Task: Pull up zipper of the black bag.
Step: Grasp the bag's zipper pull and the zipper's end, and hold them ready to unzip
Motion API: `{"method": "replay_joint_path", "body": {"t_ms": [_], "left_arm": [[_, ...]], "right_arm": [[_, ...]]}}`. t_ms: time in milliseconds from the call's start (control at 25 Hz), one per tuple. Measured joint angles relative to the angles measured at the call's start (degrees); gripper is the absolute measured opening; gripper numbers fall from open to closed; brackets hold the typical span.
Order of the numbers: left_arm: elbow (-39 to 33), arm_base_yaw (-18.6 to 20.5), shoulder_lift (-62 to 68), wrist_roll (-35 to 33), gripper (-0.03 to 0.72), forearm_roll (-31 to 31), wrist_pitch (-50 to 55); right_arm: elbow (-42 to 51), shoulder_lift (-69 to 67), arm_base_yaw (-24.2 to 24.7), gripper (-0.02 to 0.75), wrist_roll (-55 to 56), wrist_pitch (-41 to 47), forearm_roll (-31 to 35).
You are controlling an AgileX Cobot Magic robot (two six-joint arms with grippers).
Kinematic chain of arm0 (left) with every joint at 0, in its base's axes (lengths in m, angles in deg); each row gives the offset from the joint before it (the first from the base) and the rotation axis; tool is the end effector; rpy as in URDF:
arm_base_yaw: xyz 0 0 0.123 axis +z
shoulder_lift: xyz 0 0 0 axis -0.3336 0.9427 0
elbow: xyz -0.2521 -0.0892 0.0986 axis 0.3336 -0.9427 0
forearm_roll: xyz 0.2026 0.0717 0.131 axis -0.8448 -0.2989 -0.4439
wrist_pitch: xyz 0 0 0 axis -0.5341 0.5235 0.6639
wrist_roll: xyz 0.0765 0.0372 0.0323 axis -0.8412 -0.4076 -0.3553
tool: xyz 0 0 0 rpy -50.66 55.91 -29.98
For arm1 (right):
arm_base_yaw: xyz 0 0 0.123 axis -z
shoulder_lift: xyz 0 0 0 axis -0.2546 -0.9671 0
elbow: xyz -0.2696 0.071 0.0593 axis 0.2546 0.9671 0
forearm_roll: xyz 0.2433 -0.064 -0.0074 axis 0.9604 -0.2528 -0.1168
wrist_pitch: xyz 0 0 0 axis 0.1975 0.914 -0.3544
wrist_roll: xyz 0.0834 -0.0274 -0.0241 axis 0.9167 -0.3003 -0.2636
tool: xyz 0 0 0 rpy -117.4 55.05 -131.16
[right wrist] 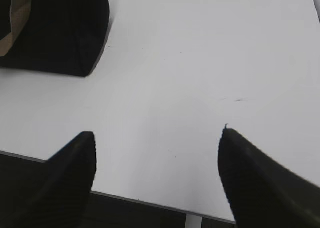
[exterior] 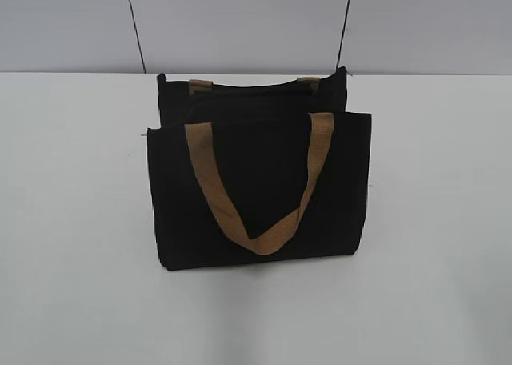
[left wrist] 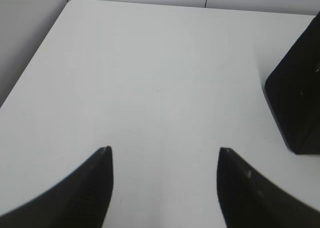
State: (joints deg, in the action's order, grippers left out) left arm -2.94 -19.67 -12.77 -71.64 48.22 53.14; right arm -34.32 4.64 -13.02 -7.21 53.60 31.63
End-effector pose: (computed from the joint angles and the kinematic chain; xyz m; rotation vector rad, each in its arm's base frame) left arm -0.0108 -0.0005 0.2873 -0.0180 2.0071 -0.0246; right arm -0.0044 0.0153 0.2668 -0.2960 2.0678 0.0234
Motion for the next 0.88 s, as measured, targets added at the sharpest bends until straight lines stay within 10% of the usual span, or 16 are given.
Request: {"method": "replay_joint_path", "body": {"t_ms": [880], "left_arm": [[0.0, 0.0, 0.0, 0.0, 0.490, 0.5, -0.1]], "right_arm": [[0.0, 0.0, 0.0, 0.576, 0.0, 0.0, 0.0]]}}
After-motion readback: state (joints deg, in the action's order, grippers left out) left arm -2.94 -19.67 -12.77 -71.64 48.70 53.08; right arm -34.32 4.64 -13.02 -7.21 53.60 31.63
